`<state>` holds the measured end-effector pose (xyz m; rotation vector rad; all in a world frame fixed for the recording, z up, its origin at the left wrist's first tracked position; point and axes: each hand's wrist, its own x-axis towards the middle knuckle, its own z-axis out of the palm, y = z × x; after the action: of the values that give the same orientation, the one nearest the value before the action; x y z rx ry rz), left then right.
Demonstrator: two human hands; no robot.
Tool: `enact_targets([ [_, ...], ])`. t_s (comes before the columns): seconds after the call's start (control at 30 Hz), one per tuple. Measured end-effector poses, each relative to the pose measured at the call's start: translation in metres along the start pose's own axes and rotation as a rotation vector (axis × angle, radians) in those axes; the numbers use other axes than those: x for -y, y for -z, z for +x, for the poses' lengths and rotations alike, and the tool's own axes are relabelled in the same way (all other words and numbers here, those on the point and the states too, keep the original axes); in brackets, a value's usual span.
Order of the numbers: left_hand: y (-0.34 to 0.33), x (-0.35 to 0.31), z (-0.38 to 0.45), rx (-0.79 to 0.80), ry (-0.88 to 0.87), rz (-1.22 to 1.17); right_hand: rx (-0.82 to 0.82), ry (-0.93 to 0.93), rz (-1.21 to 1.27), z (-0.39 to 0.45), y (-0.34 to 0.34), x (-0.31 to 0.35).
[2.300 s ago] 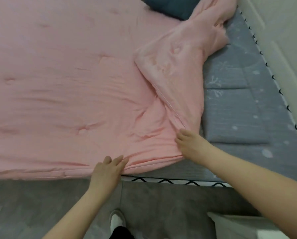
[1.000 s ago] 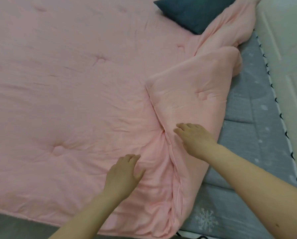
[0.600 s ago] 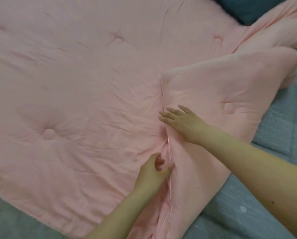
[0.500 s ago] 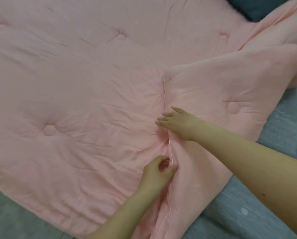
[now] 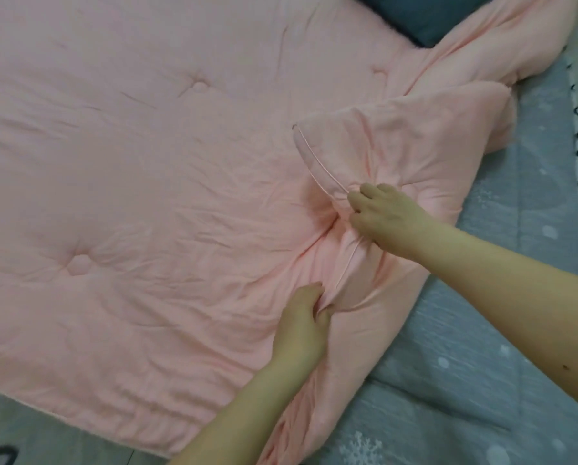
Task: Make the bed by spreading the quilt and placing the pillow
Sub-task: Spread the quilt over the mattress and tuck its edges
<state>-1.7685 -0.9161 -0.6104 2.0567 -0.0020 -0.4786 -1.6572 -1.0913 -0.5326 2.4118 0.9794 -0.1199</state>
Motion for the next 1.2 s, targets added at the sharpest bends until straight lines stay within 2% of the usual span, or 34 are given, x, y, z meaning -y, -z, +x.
enact_targets([
  [0.1, 0.002, -0.016, -0.021, 0.055, -0.182, 0.122, -0.101, 0.09, 0.02, -0.047, 0.02, -0.002],
  [0.17, -0.001, -0.027, -0.037, 0.12, -0.31, 0.21, -0.099, 0.061, -0.004, -0.086, 0.028, 0.001],
  [0.37, -0.023, -0.05, -0.078, 0.187, -0.545, 0.301, 0.115, -0.114, -0.115, -0.198, 0.049, 0.034],
  [0.43, -0.033, -0.058, -0.094, 0.18, -0.668, 0.319, 0.124, -0.207, -0.193, -0.233, 0.053, 0.052],
  [0.53, -0.046, -0.072, -0.113, 0.209, -0.774, 0.31, 0.176, -0.445, -0.212, -0.273, 0.053, 0.077],
  [0.7, -0.076, -0.084, -0.147, 0.331, -0.981, 0.448, 0.207, -0.743, 0.016, -0.343, 0.038, 0.127],
  [0.77, -0.091, -0.079, -0.159, 0.385, -1.037, 0.543, 0.36, -0.892, 0.211, -0.367, 0.039, 0.15],
  [0.8, -0.101, -0.075, -0.17, 0.406, -1.057, 0.59, 0.488, -0.901, 0.271, -0.383, 0.037, 0.165],
  [0.83, -0.108, -0.074, -0.178, 0.42, -1.069, 0.623, 0.569, -0.818, 0.288, -0.394, 0.037, 0.173],
  [0.87, -0.118, -0.071, -0.191, 0.436, -1.085, 0.655, 0.526, -0.867, 0.404, -0.41, 0.041, 0.191],
  [0.9, -0.126, -0.068, -0.201, 0.446, -1.096, 0.685, 0.592, -0.95, 0.479, -0.419, 0.044, 0.202],
  [0.93, -0.133, -0.066, -0.211, 0.451, -1.113, 0.715, 0.663, -0.926, 0.476, -0.425, 0.044, 0.213],
  [0.97, -0.143, -0.064, -0.221, 0.474, -1.13, 0.746, 0.666, -0.915, 0.401, -0.436, 0.044, 0.226],
  [1.03, -0.158, -0.058, -0.235, 0.514, -1.163, 0.822, 0.531, -1.026, 0.39, -0.463, 0.026, 0.254],
  [1.2, -0.167, -0.05, -0.245, 0.507, -1.129, 0.88, 0.47, -1.059, 0.416, -0.481, 0.024, 0.275],
])
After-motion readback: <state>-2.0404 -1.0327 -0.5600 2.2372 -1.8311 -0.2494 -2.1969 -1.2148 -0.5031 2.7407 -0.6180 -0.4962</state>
